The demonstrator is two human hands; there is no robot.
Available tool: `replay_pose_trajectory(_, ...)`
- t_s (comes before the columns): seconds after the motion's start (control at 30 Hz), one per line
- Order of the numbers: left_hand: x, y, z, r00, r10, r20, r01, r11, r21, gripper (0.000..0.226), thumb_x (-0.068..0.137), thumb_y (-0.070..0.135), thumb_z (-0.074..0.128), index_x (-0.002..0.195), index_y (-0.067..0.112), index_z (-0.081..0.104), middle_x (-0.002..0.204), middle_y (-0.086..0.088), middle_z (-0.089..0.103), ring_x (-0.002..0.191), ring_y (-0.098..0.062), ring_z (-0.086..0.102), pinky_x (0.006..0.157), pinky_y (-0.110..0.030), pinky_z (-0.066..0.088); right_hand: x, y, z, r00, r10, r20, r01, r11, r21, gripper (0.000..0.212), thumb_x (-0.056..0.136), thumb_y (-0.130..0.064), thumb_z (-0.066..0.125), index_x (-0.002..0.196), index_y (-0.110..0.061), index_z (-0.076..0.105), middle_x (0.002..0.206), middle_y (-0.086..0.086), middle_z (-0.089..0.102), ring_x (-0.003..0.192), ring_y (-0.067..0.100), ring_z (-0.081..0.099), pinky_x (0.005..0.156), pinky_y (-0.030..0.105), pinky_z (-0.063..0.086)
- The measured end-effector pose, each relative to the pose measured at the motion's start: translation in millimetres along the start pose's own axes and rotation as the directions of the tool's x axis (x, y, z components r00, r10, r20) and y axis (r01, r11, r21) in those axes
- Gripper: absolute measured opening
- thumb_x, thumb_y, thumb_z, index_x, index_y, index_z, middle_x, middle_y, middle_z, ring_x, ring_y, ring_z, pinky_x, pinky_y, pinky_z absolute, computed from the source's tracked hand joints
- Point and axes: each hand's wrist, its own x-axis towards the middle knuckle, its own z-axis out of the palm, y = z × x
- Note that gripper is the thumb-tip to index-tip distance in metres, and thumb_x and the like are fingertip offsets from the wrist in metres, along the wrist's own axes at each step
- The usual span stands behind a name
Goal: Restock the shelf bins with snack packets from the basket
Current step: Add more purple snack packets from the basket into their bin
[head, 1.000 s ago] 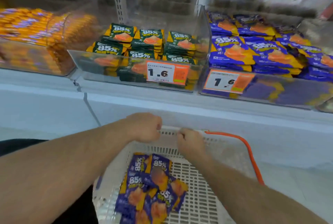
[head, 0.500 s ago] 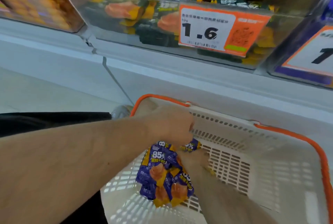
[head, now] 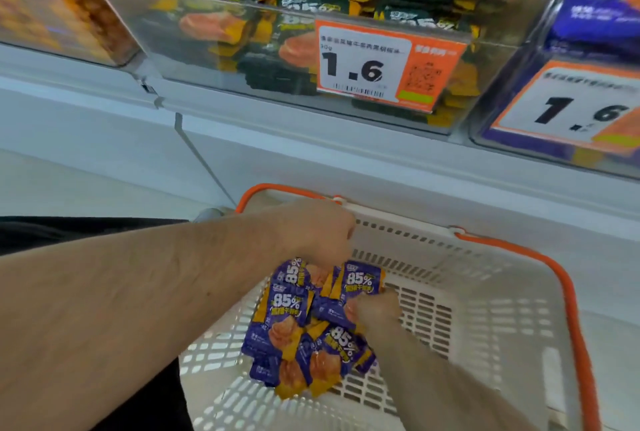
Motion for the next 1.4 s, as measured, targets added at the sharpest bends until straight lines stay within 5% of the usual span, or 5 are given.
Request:
replay_pose_trajectory(0.27,-16.8,17.8,-21.1,0.993,0.025,-0.117,-0.038,0.993,-0.112,0.044,0.096,0.021,0.049,0.139,0.013,0.042,0.132,-0.008,0.053,0.113,-0.025,0.055,0.095,-0.04,0.049,-67.3,-44.6,-55.4,0.985,-0.175,0.005,0.175,0.984,-0.023,0.023,0.093,0.014,0.046,0.111,0.0,0.049,0.06,0.01,0.056,0.047,0.019,0.052,0.036,0.018,0.044)
replay_pose_trajectory(0.63,-70.6,31.6,-49.6,0.935,-0.066,-0.349,-0.176,0.767,-0.617,0.021,0.092,0.006,0.054,0.108,0.011,0.065,0.105,-0.011,0.068,0.083,-0.023,0.062,0.063,-0.029,0.052,-171.3,-117.4,-104.7,0.793,-0.6,-0.109,0.606,0.794,0.036,0.028,0.086,0.012,0.042,0.081,-0.013,0.051,0.052,0.011,0.052,0.036,0.019,0.049,0.036,0.018,0.041)
replay_pose_trajectory(0.77,-90.2,51.4,-63.3,0.875,-0.082,-0.478,-0.341,0.597,-0.726,0.021,0.094,0.0,0.052,0.095,0.018,0.061,0.083,-0.002,0.067,0.06,-0.007,0.06,0.044,-0.018,0.047,-192.7,-120.6,-128.3,0.482,-0.844,-0.235,0.797,0.534,-0.284,0.026,0.084,-0.02,0.062,0.086,-0.042,0.049,0.091,-0.002,0.055,0.072,0.02,0.063,0.067,0.041,0.056)
replay_pose_trajectory(0.93,-105.9,84.6,-106.1,0.691,-0.102,-0.716,-0.532,0.598,-0.599,0.025,0.092,-0.002,0.052,0.087,0.021,0.061,0.076,-0.001,0.066,0.059,-0.003,0.059,0.042,-0.013,0.044,-236.5,-128.2,-159.8,-0.015,-0.988,-0.151,0.797,0.079,-0.599,0.048,0.065,-0.046,0.072,0.099,-0.016,0.054,0.114,-0.002,0.046,0.111,-0.01,0.04,0.088,0.01,0.036)
replay_pose_trajectory(1.4,-49.9,146.0,-194.6,0.408,0.016,-0.913,-0.285,0.952,-0.111,0.04,0.092,0.039,0.052,0.126,0.021,0.059,0.13,-0.004,0.061,0.121,-0.027,0.052,0.1,-0.039,0.041,-257.3,-203.3,-271.9,-0.101,-0.842,-0.529,0.623,0.361,-0.694,0.048,0.061,-0.045,0.07,0.104,-0.023,0.068,0.112,0.0,0.05,0.114,0.022,0.05,0.101,0.04,0.043)
